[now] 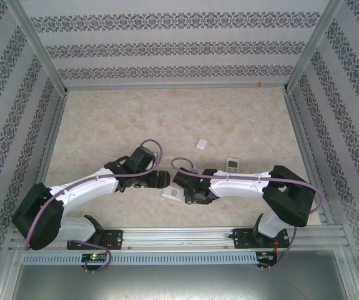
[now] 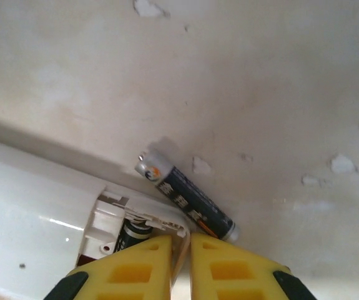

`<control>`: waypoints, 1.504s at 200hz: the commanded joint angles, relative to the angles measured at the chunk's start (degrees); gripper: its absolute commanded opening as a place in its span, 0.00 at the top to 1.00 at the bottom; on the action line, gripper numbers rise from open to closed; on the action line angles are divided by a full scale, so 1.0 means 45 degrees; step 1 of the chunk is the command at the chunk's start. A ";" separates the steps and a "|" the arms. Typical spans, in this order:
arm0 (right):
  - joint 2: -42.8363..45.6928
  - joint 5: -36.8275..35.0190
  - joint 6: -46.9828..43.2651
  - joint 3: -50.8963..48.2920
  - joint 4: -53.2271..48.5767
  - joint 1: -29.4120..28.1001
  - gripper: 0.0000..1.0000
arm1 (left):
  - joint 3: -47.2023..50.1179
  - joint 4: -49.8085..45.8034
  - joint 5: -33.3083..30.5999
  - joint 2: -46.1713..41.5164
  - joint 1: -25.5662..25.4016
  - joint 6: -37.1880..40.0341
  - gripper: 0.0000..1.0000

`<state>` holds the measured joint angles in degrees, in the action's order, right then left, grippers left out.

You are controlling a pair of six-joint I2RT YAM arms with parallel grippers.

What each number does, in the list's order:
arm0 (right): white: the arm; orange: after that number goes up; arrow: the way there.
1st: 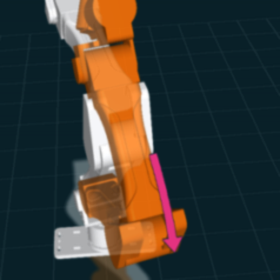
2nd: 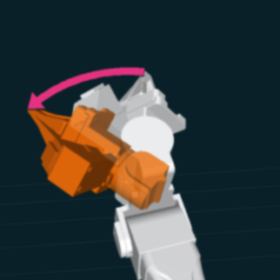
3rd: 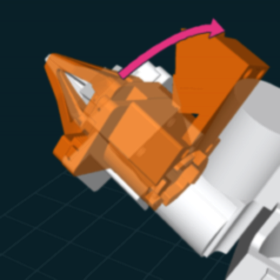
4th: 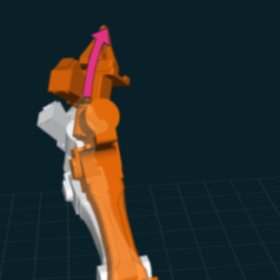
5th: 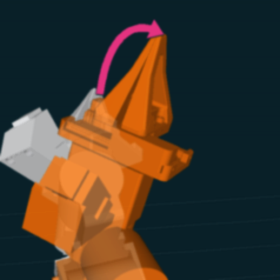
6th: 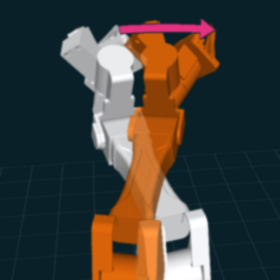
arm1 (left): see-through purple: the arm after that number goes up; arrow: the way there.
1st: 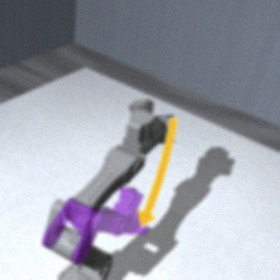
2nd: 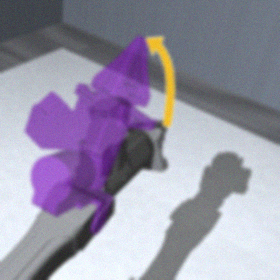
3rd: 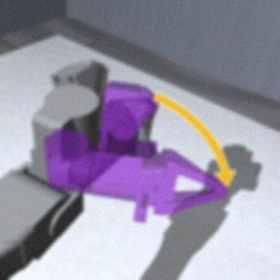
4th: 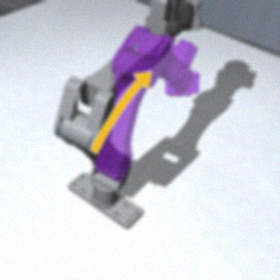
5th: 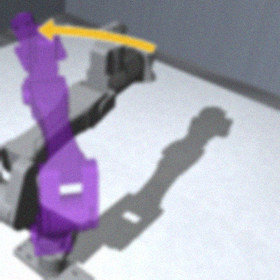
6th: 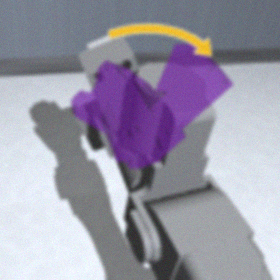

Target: Load the batteries into the remote control

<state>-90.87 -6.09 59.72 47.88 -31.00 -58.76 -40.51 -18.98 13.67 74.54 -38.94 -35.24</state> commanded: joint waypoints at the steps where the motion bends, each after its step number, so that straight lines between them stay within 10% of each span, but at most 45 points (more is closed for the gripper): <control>1: -0.0513 -0.0104 -0.2720 0.0453 0.0064 0.0573 0.85 | 0.0135 -0.0494 -0.0555 -0.0452 -0.0038 -0.0217 0.21; 75: -0.1863 0.0299 -0.5908 0.2012 0.0147 0.1320 0.88 | 0.0482 -0.0352 -0.0778 -0.0818 0.0001 -0.0740 0.21; 173: 0.1092 -0.0262 -0.6515 0.1877 -0.1463 0.1701 0.71 | 0.1335 -0.0212 0.0702 -0.1303 -0.0016 -0.1592 0.21; 253: -0.1639 0.0463 -0.8118 0.2009 -0.1435 0.2062 0.68 | 0.1512 -0.0878 0.1360 -0.1011 -0.0787 -0.3611 0.22; 301: -0.1835 0.0161 -0.8114 0.1911 -0.1541 0.2082 0.84 | 0.1549 -0.0162 0.1373 -0.0229 -0.1421 -0.4406 0.26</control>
<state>-98.78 -4.14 23.99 56.90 -36.36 -49.98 -33.98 -20.38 19.44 72.23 -43.62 -51.70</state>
